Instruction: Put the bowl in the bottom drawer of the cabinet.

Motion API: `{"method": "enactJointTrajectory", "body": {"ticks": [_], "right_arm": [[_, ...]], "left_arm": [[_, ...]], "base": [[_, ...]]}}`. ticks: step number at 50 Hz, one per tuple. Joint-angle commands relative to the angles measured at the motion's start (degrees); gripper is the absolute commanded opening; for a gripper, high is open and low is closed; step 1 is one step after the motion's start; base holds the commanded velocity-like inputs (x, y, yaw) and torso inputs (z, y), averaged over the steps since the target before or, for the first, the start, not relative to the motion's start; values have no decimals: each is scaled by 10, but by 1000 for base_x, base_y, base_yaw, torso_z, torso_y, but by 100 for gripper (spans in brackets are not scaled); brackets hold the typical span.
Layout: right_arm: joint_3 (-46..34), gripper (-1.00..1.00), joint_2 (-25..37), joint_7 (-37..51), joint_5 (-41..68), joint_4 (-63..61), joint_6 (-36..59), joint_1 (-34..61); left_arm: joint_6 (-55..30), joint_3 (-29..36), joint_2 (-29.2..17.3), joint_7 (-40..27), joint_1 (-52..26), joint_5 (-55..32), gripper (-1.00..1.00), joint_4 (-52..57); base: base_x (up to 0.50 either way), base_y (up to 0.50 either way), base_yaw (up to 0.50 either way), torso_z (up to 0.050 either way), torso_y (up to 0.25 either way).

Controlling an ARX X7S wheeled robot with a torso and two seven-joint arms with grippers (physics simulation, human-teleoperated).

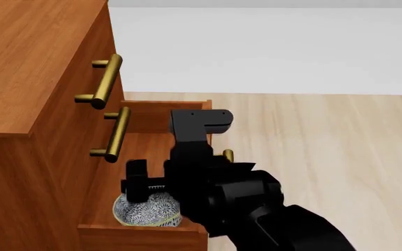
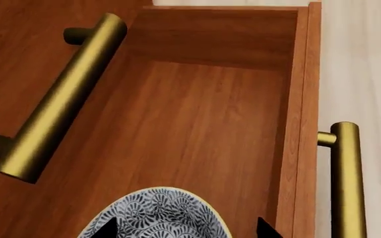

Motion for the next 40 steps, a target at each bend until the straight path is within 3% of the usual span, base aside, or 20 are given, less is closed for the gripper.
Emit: {"method": "enactJointTrajectory", "body": {"ticks": [1, 16, 34, 40], "right_arm": [[-1, 100, 0, 8, -18, -5, -10, 18], [1, 100, 0, 18, -26, -9, -28, 47], [1, 100, 1, -31, -36, 37, -56, 57], [21, 100, 108, 59, -26, -153, -77, 58]], "left_arm": [[-3, 0, -3, -3, -1, -2, 100, 5], [-3, 4, -4, -7, -2, 1, 100, 6], [-7, 12, -5, -9, -8, 1, 100, 3], [-9, 15, -6, -11, -9, 3, 100, 2]], "base": [[0, 0, 0, 0, 0], [0, 0, 0, 0, 0], [0, 0, 0, 0, 0], [0, 0, 0, 0, 0]]}}
